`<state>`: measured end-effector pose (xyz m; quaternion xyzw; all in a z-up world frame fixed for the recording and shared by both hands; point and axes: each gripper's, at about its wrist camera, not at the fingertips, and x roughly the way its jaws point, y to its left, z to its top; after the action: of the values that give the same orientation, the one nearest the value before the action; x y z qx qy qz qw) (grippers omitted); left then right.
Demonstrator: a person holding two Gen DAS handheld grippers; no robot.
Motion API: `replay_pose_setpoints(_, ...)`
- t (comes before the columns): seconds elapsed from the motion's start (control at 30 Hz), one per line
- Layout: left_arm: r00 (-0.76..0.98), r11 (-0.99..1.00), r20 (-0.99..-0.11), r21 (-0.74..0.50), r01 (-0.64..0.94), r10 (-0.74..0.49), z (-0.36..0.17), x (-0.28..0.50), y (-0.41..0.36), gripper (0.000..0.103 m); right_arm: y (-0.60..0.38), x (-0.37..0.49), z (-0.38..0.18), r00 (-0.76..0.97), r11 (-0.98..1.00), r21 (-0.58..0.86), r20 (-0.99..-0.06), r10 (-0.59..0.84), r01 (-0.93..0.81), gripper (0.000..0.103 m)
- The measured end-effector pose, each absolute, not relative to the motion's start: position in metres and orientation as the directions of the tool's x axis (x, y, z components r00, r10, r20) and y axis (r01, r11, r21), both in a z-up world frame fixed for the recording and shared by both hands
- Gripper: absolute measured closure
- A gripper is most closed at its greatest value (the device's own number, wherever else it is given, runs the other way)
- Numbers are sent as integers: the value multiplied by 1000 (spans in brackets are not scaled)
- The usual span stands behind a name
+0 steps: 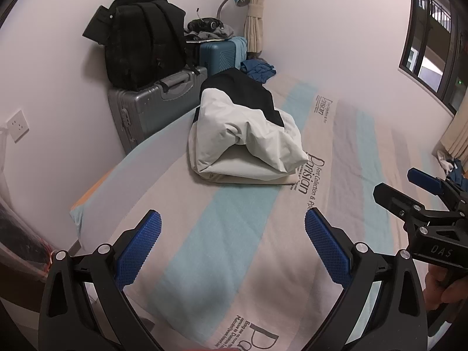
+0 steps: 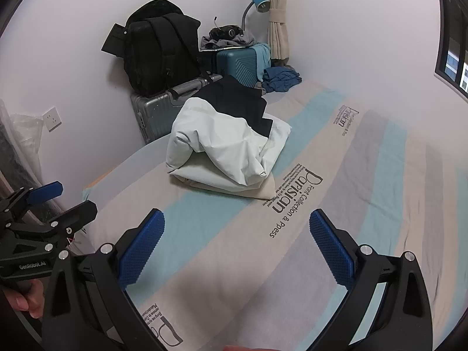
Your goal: Fold large clothes
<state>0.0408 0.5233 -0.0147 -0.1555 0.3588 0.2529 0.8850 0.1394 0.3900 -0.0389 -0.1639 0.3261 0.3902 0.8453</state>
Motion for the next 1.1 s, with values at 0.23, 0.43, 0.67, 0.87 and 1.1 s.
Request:
replay_pose_setpoints(0.23, 612, 821, -715, -94, -563, 338, -14, 43, 524, 6, 390, 141, -37, 482, 639, -25, -678, 555, -769, 8)
replay_pose_setpoints(0.43, 605, 818, -717, -87, -569, 345, -9, 43, 521, 6, 396, 146, -31, 476, 638, -13, -678, 560, -770, 8)
replay_pose_setpoints(0.67, 600, 812, -718, -85, -577, 351, -6, 44, 518, 6, 401, 146, -29, 471, 630, -17, -680, 562, -776, 8)
replay_pose_setpoints(0.87, 610, 788, -710, -128, -602, 352, -6, 39, 522, 6, 401, 147, -30, 468, 631, -13, -682, 562, -775, 8)
replay_pose_setpoints(1.1, 604, 790, -716, -121, -601, 350, -5, 39, 519, 6, 403, 151, -33, 466, 634, -9, -687, 558, -773, 8)
